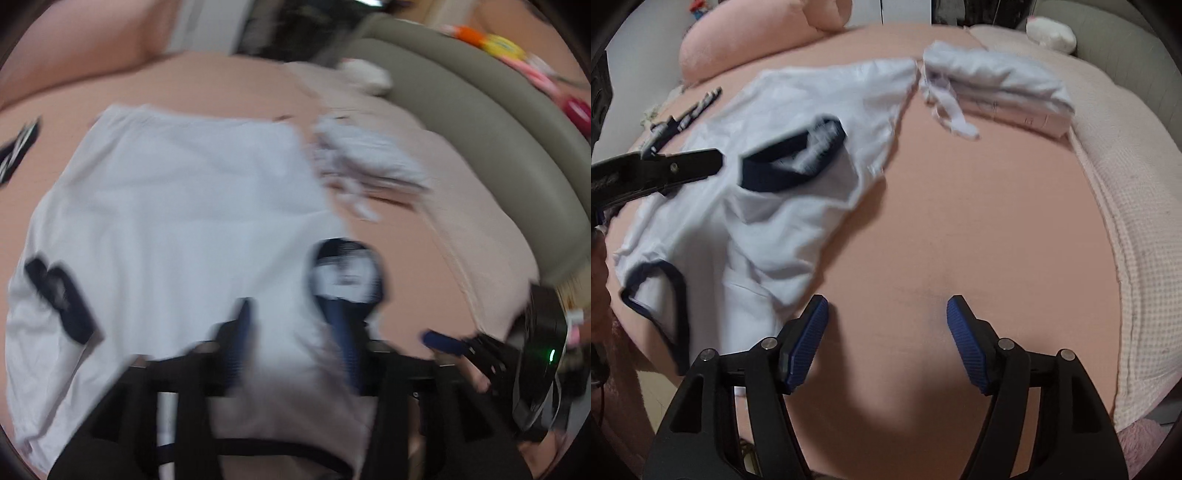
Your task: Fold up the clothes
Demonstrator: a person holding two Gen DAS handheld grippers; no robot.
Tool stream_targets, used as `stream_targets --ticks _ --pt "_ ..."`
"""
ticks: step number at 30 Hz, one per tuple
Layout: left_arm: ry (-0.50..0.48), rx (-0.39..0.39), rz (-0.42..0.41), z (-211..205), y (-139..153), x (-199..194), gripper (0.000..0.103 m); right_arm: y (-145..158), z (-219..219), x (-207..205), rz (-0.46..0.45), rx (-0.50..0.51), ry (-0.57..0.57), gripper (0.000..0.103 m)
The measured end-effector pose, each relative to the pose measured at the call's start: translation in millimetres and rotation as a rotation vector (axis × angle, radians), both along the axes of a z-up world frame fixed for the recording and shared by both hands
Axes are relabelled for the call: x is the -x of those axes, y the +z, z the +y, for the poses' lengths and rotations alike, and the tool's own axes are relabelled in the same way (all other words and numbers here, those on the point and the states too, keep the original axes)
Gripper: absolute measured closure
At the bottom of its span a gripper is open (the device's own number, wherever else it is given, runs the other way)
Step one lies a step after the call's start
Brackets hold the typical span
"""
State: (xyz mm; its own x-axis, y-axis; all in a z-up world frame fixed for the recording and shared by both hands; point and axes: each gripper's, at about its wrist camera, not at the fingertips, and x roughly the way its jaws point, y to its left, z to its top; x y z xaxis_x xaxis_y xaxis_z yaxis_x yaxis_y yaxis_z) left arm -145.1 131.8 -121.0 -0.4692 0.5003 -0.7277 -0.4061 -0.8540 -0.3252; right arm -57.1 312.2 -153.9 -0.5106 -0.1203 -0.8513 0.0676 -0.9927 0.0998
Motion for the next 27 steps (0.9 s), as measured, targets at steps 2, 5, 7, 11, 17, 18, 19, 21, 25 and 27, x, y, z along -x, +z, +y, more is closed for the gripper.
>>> stream_targets --ticks 2,5,7,11,17,18,19,21,25,27 --pt "-0.051 0.037 0.01 19 -2 4 0.039 10 -2 -2 0.039 0.096 0.042 0.034" --pt "-0.104 0.116 -0.004 44 -12 14 0.073 9 -17 1 0.032 0.099 0.114 0.033" --pt "-0.099 0.2 -0.055 52 -29 21 0.1 -7 -30 6 -0.024 0.009 0.128 0.033" --pt "0.039 0.151 -0.063 26 -26 22 0.101 -9 -19 0 -0.037 -0.091 0.042 0.039" --pt "0.117 0.082 -0.093 -24 -20 9 0.101 -4 7 -19 -0.063 -0.092 -0.074 0.039" --pt "0.137 0.083 -0.094 -30 -20 6 0.101 -1 5 -20 -0.056 -0.087 -0.069 0.039" --pt "0.165 0.091 -0.09 -36 -20 3 0.101 2 4 -19 -0.05 -0.069 -0.059 0.04" --pt "0.179 0.046 -0.112 -44 -21 1 0.099 11 6 -22 -0.012 -0.021 -0.048 0.04" --pt "0.137 0.012 -0.064 -35 -15 -2 0.09 30 2 -22 0.102 0.076 -0.015 0.038" --pt "0.086 -0.039 -0.055 -31 -12 -5 0.051 30 -4 -12 0.126 0.069 0.0 0.037"
